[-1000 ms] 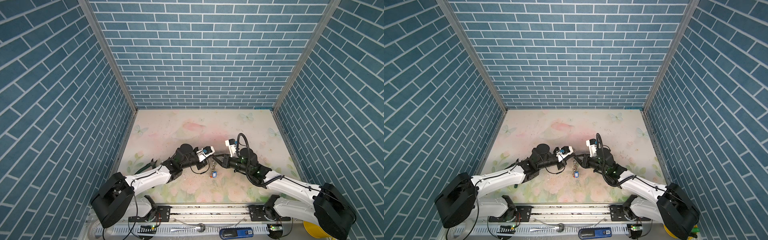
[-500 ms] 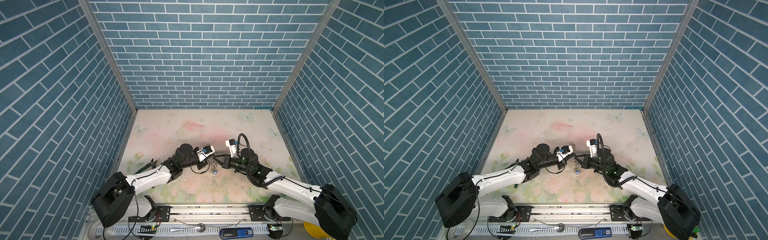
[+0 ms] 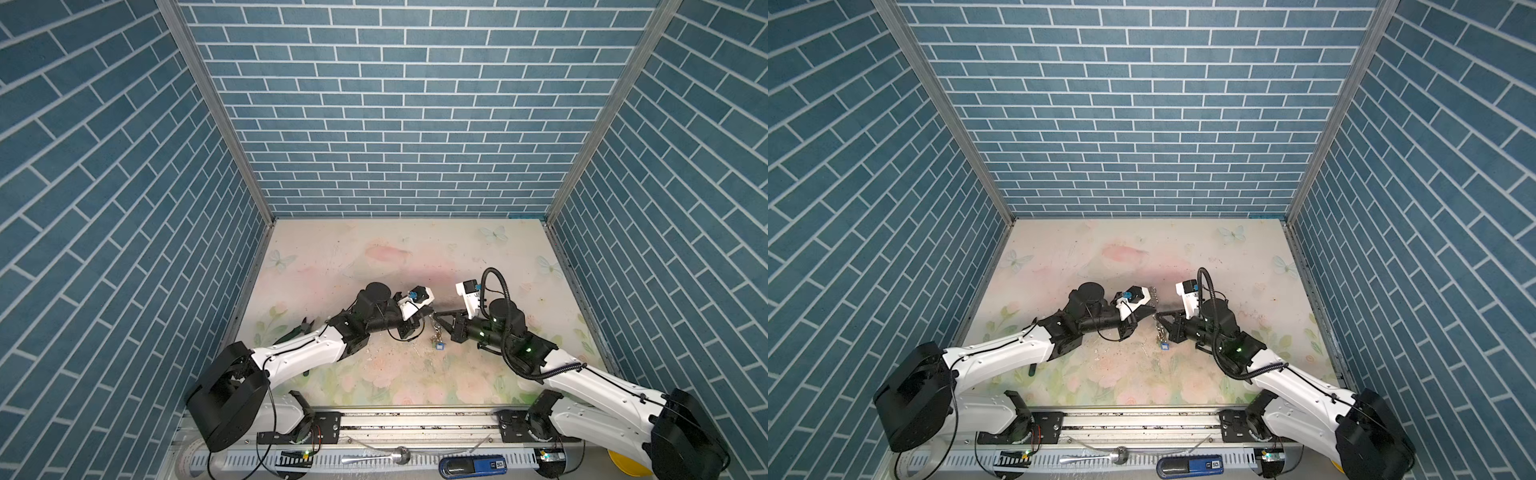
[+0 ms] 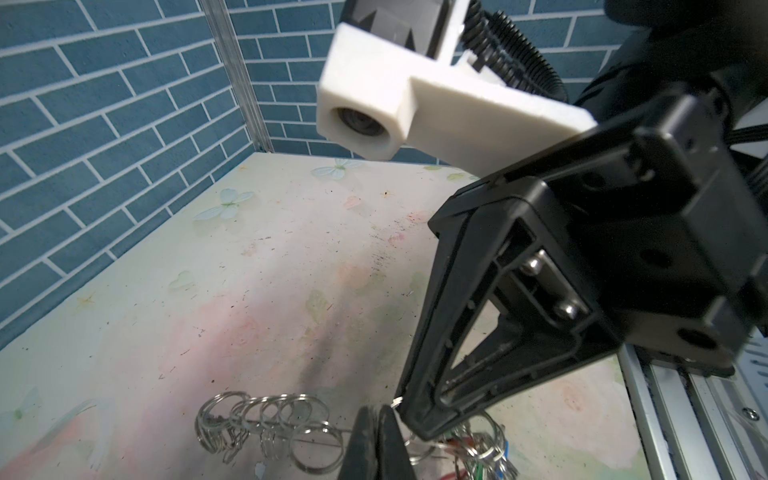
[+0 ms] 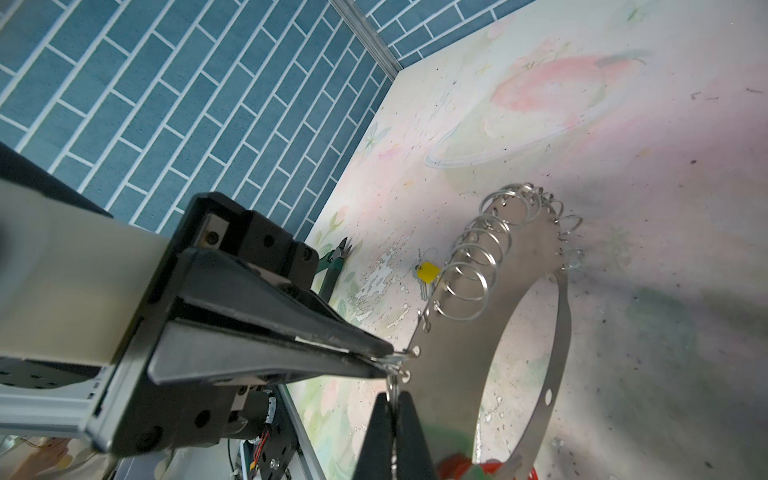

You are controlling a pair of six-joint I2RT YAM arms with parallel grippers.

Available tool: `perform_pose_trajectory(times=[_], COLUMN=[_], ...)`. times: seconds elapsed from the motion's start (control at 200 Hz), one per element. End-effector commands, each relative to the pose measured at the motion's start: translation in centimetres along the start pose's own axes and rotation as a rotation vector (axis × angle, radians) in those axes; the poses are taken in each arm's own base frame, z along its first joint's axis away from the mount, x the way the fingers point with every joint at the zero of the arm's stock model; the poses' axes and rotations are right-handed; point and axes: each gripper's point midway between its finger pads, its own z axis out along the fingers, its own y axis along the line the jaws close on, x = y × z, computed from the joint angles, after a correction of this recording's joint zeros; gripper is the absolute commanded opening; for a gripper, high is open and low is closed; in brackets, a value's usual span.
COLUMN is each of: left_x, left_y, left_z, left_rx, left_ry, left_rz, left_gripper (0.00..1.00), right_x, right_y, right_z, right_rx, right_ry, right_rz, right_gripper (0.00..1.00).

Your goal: Put the keys on the keyring

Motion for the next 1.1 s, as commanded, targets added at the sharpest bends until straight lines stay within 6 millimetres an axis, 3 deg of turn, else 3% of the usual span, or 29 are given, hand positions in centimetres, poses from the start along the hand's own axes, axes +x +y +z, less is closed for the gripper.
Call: perform_pose_trajectory(times=[0.0, 0.24, 0.58, 0.82, 0.855, 0.885, 1.095], left_x=[0.1, 0.6, 0.8, 0.9, 0.6, 1.6, 0.8], left_y=[2.9, 3.7, 3.2, 2.5, 2.5, 2.1, 0.2], left_z=[0.0, -0.3, -0.4, -0.8, -1.0, -1.2, -2.4], left_rx=[-0.102, -0.113, -0.093, -0.067, -0.069, -0.064, 0.014], left_ry=[0.04, 0.058, 0.052, 0.044, 0.036, 0.053, 0.022], left_rz=[-0.049, -0.099, -0.108, -0.107, -0.104, -0.117, -0.135], left_gripper=[0.03, 0.06, 0.18, 0.28, 0.29, 0.3, 0.35], right_x=[1.3, 1.6, 1.9, 1.2, 1.1, 1.0, 0.3], right_y=[0.9, 1.0, 1.0, 2.2, 2.1, 2.1, 1.3], right_z=[-0.5, -1.0, -1.1, -1.9, -2.0, -2.0, -2.5], right_rx=[-0.065, -0.075, -0.079, -0.136, -0.132, -0.129, -0.073], right_ry=[0.028, 0.019, 0.02, -0.035, -0.043, -0.052, -0.098], right_rz=[-0.1, -0.149, -0.157, -0.177, -0.18, -0.183, -0.224], right_gripper=[0.0, 0.0, 0.0, 0.0, 0.0, 0.0, 0.0])
